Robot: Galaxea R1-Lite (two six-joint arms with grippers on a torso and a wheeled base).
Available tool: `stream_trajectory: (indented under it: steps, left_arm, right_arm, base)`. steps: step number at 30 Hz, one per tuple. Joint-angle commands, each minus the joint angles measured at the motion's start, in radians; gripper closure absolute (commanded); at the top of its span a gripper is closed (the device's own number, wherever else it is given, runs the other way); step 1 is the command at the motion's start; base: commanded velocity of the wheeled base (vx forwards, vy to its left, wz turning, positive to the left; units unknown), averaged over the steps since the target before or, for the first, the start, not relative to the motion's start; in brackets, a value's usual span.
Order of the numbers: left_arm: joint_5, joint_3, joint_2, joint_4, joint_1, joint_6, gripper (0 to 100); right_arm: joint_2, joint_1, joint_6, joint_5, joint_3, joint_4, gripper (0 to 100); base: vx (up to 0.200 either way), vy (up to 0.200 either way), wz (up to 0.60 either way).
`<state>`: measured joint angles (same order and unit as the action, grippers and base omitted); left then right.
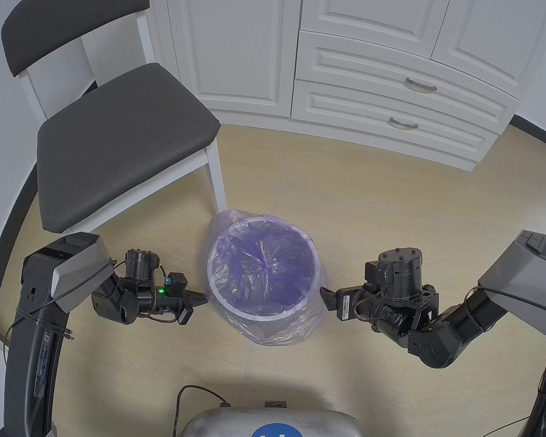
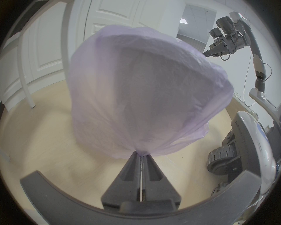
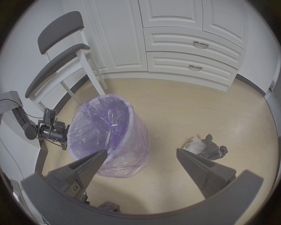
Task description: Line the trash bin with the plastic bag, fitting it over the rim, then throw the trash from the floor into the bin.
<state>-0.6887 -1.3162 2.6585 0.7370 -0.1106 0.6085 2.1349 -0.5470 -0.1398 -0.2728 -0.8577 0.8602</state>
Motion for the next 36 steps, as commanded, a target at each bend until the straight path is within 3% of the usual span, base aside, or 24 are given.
stream_trajectory:
  steps: [1, 6, 17, 30, 31, 36]
  left_arm:
    - [-0.002, 0.074, -0.031, 0.004, 0.031, 0.017, 0]
    - [-0.002, 0.143, -0.078, 0.004, 0.043, 0.042, 0]
    - [-0.002, 0.041, -0.025, 0.001, 0.052, 0.037, 0]
    - [-0.002, -0.002, -0.009, -0.033, -0.023, 0.036, 0]
    - [-0.003, -0.006, -0.008, -0.033, -0.024, 0.034, 100]
    - [-0.002, -0.057, 0.006, -0.068, -0.024, 0.03, 100]
  right_arm:
    - [0.0, -0.001, 0.0, 0.0, 0.0, 0.0, 0]
    - [0.0, -0.002, 0.0, 0.0, 0.0, 0.0, 0]
    - [-0.009, -0.005, 0.0, 0.0, 0.008, 0.0, 0]
    - [-0.012, -0.005, 0.002, 0.0, 0.009, 0.0, 0]
    - [-0.013, -0.005, 0.002, 0.0, 0.009, 0.0, 0]
    - [-0.013, -0.005, 0.0, 0.0, 0.009, 0.0, 0]
  base:
    - [0.0, 0.0, 0.0]
    - [0.0, 0.0, 0.0]
    - [0.0, 0.0, 0.0]
    - [0.0, 0.0, 0.0]
    - [0.0, 0.0, 0.0]
    - [0.0, 0.0, 0.0]
